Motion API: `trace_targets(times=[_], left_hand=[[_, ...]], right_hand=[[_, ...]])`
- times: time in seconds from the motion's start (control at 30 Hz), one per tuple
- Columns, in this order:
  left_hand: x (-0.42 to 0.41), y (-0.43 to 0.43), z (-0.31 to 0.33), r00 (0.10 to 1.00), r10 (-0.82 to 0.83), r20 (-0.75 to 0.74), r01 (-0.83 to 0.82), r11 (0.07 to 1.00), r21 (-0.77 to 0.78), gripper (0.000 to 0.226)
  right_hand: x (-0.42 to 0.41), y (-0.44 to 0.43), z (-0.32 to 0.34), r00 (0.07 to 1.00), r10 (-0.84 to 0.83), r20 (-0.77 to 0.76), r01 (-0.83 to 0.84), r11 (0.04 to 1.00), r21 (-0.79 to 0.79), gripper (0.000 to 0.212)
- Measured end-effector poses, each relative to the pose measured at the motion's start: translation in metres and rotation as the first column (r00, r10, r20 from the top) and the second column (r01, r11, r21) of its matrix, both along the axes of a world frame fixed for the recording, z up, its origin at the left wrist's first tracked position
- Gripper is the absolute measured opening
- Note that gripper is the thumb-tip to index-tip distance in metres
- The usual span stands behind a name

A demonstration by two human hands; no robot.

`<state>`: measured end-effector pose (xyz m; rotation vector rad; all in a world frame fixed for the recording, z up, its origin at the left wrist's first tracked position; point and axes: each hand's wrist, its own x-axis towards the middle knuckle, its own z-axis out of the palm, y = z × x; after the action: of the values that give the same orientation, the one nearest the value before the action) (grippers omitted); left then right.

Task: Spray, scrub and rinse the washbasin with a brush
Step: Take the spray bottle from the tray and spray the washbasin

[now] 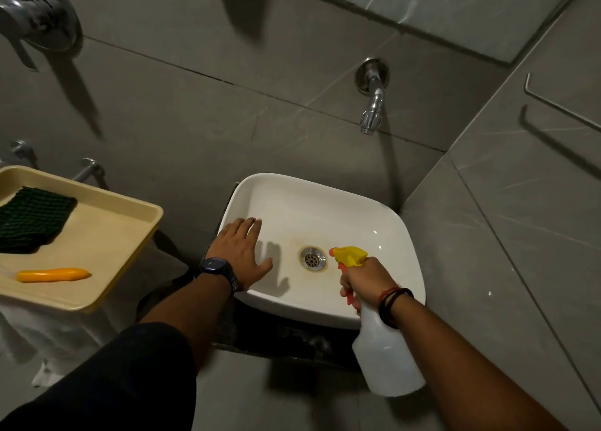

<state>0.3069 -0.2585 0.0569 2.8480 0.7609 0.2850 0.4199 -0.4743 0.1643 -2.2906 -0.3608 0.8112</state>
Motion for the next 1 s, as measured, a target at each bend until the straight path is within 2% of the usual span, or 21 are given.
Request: trace_targets(times=[0.07, 0.17, 0.3, 0.4, 0.47, 0.57, 0.7, 0.8, 1.0], left_hand=[[0.0, 0.0, 0.0, 1.0, 0.002, 0.001, -0.002, 1.0, -0.002, 0.088], [-0.001, 0.0, -0.001, 1.0, 0.002, 0.002, -0.002, 1.0, -0.008, 0.088], [0.0, -0.001, 0.0, 1.0, 0.003, 0.002, -0.003, 1.0, -0.014, 0.088], [0.0, 0.0, -0.001, 1.0, 0.003, -0.008, -0.003, 1.0, -0.012, 0.088], [0.0, -0.001, -0.001, 1.0, 0.007, -0.009, -0.007, 1.0, -0.012, 0.089], [0.001, 0.0, 0.0, 1.0, 0.004, -0.015, -0.005, 1.0, -0.013, 0.088], [0.0, -0.001, 0.001, 1.0, 0.01, -0.012, -0.01, 1.0, -0.016, 0.088], [0.0, -0.001, 0.0, 1.0, 0.009, -0.013, -0.01, 1.0, -0.013, 0.088], [0.0, 0.0, 0.0, 1.0, 0.017, -0.003, -0.017, 1.0, -0.014, 0.087]], right_hand=[[-0.001, 0.008, 0.001, 0.999, -0.027, 0.035, 0.026, 0.999, 0.023, 0.041], [0.004, 0.013, 0.005, 0.971, -0.15, 0.184, 0.136, 0.987, 0.087, 0.037], [0.019, 0.002, 0.009, 0.923, -0.272, 0.272, 0.275, 0.961, 0.029, 0.02], [0.024, -0.013, 0.007, 0.921, -0.294, 0.257, 0.311, 0.95, -0.027, 0.022], [0.021, -0.018, 0.005, 0.953, -0.252, 0.166, 0.265, 0.962, -0.06, 0.026], [0.013, -0.017, 0.003, 0.981, -0.183, 0.067, 0.184, 0.983, -0.019, 0.031], [0.007, -0.011, 0.003, 0.982, -0.142, 0.126, 0.142, 0.99, 0.011, 0.033], [0.011, -0.015, 0.002, 0.959, -0.2, 0.199, 0.202, 0.979, 0.013, 0.03], [0.017, -0.027, -0.005, 0.946, -0.241, 0.217, 0.249, 0.968, -0.013, 0.026]])
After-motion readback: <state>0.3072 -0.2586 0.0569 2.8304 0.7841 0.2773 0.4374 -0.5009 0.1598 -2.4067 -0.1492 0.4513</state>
